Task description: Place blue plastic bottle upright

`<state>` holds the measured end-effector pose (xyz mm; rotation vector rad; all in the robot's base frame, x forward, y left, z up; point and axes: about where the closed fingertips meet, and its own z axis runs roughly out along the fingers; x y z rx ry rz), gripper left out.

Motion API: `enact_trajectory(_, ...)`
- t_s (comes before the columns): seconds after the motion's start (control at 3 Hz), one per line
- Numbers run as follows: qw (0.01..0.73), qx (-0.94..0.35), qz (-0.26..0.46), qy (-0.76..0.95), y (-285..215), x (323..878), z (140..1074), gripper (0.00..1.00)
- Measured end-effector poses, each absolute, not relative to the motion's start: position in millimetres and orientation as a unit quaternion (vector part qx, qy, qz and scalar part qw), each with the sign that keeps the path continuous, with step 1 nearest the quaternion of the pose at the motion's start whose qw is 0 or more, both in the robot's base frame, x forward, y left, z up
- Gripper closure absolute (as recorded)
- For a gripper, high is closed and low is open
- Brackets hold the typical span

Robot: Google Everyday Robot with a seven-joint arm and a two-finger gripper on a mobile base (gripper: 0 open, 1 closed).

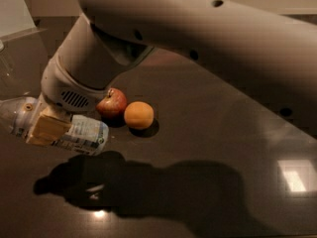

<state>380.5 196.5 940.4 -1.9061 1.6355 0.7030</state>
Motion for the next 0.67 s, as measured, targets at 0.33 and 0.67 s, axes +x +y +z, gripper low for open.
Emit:
enact_trajectory(0.33,0.336,-0.669,0.313,0.585,197.7,384.4,946.7,1.00)
enact_trajectory(0.67,0.398,-0.629,0.355,0.566,200.2,385.0,953.7,1.00)
